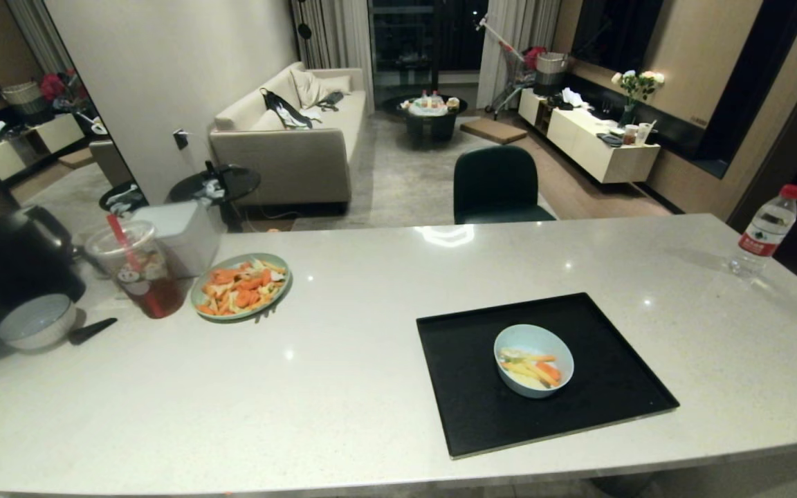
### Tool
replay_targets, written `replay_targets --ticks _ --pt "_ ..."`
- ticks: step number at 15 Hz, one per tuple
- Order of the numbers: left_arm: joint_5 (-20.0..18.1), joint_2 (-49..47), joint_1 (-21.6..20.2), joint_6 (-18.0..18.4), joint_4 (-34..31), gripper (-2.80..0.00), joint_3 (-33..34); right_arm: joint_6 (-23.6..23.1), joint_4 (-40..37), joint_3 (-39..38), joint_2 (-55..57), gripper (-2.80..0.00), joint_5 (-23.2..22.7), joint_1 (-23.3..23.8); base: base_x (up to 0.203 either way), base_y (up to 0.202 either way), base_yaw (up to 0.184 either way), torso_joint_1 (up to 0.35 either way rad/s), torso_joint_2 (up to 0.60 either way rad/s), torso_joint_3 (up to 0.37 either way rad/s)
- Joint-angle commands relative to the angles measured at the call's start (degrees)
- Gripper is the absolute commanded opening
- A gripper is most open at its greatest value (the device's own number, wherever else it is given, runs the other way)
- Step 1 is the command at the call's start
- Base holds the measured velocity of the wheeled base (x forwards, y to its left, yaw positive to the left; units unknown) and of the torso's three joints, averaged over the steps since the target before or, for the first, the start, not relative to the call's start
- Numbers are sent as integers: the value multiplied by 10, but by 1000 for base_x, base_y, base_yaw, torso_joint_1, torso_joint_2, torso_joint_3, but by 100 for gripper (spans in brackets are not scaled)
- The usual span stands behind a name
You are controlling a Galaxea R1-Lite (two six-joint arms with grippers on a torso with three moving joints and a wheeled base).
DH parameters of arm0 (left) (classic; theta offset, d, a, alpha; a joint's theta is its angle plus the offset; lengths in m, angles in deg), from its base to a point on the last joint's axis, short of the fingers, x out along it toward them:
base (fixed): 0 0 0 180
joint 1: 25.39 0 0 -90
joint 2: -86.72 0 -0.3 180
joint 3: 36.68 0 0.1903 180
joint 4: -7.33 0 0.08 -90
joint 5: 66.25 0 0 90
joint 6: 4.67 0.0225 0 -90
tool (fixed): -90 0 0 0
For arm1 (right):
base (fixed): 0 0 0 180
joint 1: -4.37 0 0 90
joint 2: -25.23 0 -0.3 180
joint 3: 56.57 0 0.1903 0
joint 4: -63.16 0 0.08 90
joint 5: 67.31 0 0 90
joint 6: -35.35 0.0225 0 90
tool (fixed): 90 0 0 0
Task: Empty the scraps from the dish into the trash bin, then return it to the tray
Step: Pick up the bowl with leftover food
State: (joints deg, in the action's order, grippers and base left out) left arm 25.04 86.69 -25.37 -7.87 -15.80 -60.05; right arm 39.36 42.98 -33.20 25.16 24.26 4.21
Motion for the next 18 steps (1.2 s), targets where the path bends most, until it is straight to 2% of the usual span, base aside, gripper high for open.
replay_targets --ticks 1,3,5,9,12,13,16,18 --pt "0 -1 0 -1 0 -280 0 0 1 0 1 -280 0 0 0 0 0 0 0 0" --pt "0 -1 0 -1 0 -280 0 2 1 0 1 -280 3 0 0 0 0 0 0 0" --pt "0 -1 0 -1 0 -280 0 -9 1 0 1 -280 26 2 0 0 0 0 0 0" --pt "0 -1 0 -1 0 -280 0 -43 12 14 3 -280 -24 2 0 0 0 0 0 0" --pt "0 -1 0 -1 0 -280 0 -50 0 119 61 -280 -146 3 0 0 0 0 0 0" --pt "0 -1 0 -1 0 -280 0 -59 -1 145 103 -280 -164 3 0 0 0 0 0 0" --pt "0 -1 0 -1 0 -280 0 -75 -18 241 261 -280 -182 4 0 0 0 0 0 0" --pt "0 -1 1 -1 0 -280 0 -78 -66 327 377 -280 -186 4 0 0 0 0 0 0"
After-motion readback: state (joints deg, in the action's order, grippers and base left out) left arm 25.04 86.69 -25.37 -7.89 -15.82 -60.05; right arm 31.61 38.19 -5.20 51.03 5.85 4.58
